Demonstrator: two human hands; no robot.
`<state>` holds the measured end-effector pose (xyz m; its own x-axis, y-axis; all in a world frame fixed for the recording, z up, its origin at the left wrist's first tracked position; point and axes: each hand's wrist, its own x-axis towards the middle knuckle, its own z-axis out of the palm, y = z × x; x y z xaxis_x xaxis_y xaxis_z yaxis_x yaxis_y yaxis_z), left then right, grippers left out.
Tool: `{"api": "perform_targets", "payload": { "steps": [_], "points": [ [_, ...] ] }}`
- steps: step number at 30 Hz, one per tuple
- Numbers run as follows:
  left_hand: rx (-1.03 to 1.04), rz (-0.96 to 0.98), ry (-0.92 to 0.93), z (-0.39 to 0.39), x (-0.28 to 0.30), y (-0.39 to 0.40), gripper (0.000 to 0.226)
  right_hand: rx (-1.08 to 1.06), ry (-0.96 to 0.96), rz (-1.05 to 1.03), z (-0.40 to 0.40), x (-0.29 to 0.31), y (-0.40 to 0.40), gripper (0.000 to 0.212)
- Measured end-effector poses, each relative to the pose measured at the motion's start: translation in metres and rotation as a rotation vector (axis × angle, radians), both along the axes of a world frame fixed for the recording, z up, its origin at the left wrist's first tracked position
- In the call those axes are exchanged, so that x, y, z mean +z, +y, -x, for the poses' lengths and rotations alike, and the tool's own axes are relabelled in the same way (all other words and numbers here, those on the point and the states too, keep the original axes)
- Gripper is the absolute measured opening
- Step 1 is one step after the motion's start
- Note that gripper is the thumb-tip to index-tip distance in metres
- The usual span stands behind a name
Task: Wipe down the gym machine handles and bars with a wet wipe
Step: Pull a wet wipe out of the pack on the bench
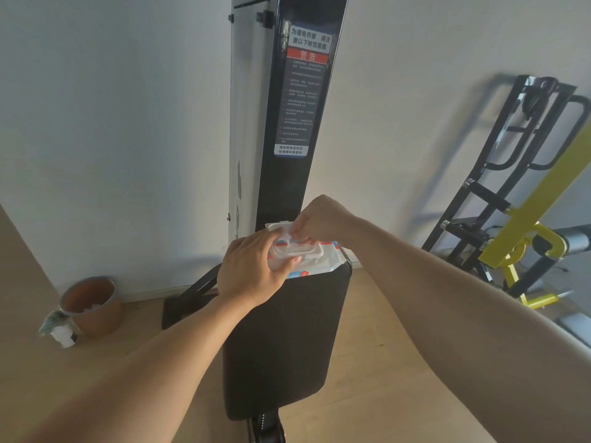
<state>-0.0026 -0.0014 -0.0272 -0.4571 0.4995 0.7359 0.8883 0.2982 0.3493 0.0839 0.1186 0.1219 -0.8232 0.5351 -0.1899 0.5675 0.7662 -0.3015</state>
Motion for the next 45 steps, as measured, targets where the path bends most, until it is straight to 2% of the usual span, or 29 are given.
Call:
{"api": "perform_targets", "payload": {
  "steps": [3,6,10,14,20,29,32,34,36,37,38,39,41,42,43,45],
  "points": [
    [0.024,-0.028,0.022,0.001,-0.004,0.001,0.063,0.051,-0.043,-0.175,-0.005,-0.006,-0.002,0.032],
    [0.031,-0.013,0.006,0.002,-0.005,0.002,0.069,0.040,-0.047,-0.195,-0.002,-0.011,-0.002,0.038],
    [0.045,0.013,-0.010,0.003,-0.005,0.002,0.074,0.096,-0.056,-0.234,0.002,-0.011,-0.003,0.033],
    [0.029,0.016,-0.019,0.004,-0.006,0.001,0.077,0.163,-0.104,-0.232,0.007,-0.012,-0.004,0.028],
    [0.015,0.005,-0.011,0.004,-0.006,0.001,0.080,0.247,-0.227,-0.161,0.007,-0.009,-0.008,0.034],
    [-0.006,0.002,-0.039,0.002,-0.005,0.000,0.080,0.105,-0.157,0.224,0.000,0.003,0.004,0.010],
    [0.002,-0.003,-0.035,0.002,-0.005,0.001,0.080,0.088,-0.144,0.338,-0.003,0.007,0.006,0.018],
    [0.006,0.001,-0.039,0.002,-0.006,0.001,0.080,0.084,-0.103,0.498,-0.008,0.015,0.006,0.024],
    [0.012,0.006,-0.051,0.003,-0.006,0.000,0.078,0.106,-0.010,0.655,-0.010,0.030,0.007,0.022],
    [0.013,0.007,-0.054,0.002,-0.006,0.000,0.078,0.101,0.047,0.653,-0.009,0.037,0.007,0.019],
    [0.013,0.008,-0.055,0.002,-0.006,0.000,0.079,0.103,0.098,0.541,-0.007,0.042,0.007,0.017],
    [0.011,0.011,-0.056,0.002,-0.006,0.001,0.080,0.130,0.115,0.346,-0.006,0.045,0.007,0.013],
    [0.007,0.008,-0.057,0.002,-0.005,0.001,0.081,0.241,0.014,0.002,-0.003,0.042,0.003,0.010],
    [0.013,0.003,-0.049,0.002,-0.005,0.001,0.081,0.290,-0.051,-0.109,-0.003,0.034,0.001,0.017],
    [0.021,-0.002,-0.036,0.002,-0.005,0.001,0.081,0.300,-0.083,-0.177,-0.004,0.023,-0.002,0.023],
    [0.032,-0.006,-0.014,0.003,-0.005,0.001,0.080,0.245,-0.020,-0.198,-0.007,0.005,-0.005,0.025]
  ]
}}
